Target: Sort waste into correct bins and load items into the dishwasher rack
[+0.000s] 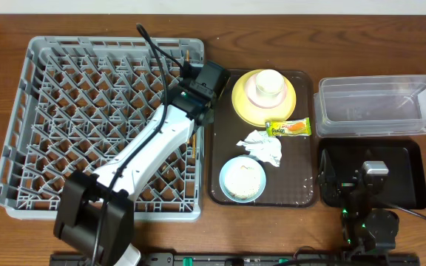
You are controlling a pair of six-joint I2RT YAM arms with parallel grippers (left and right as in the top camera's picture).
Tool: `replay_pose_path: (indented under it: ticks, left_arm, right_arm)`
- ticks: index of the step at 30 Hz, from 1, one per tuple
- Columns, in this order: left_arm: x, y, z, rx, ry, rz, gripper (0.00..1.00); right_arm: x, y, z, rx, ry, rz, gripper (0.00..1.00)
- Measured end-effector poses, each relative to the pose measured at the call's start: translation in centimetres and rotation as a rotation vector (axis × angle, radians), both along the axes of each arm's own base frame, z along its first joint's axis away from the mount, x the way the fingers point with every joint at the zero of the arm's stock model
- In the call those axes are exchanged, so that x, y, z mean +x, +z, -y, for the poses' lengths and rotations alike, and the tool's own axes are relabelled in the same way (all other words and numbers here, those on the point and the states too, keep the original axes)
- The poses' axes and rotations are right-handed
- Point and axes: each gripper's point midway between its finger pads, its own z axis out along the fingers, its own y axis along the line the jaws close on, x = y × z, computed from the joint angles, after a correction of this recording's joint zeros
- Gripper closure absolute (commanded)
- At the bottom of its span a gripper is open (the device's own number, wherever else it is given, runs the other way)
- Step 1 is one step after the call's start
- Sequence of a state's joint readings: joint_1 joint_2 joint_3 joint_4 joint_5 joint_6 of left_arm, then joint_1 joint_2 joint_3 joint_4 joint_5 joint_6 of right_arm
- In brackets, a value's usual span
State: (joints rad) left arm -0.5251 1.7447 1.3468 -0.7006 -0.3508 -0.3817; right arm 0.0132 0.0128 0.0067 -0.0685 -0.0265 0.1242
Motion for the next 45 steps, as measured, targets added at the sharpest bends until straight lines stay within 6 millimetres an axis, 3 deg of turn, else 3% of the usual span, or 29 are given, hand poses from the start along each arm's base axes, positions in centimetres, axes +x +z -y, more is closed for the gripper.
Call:
replay_pose_path:
  ticks: [10,25,33,36,45]
  left_arm:
    - [0.0,-1.7,0.1,0.026,-0.017,-0.041,0.93]
    - [0.0,-1.9,0.1,0.029,-0.019,-0.045,0.92]
    - [0.0,-1.9,0.1,0.034,-0.026,-0.047,0.6]
    - [0.0,-1.9,0.1,0.033,-0.025,-0.047,0.56]
    - [0.0,-1.3,0.1,0.044,-0.054,-0.044,0.55]
  right_arm:
    - [0.0,0.0,0.0,0.0,0.0,0.0,0.01]
    - [0.0,0.0,0.0,0.0,0.0,0.0,0.01]
    - [0.0,0.0,0.0,0.0,0.0,0.0,0.01]
    - [0.0,0.0,0.0,0.0,0.0,0.0,0.01]
    - [0.0,0.0,0.0,0.0,0.0,0.0,0.01]
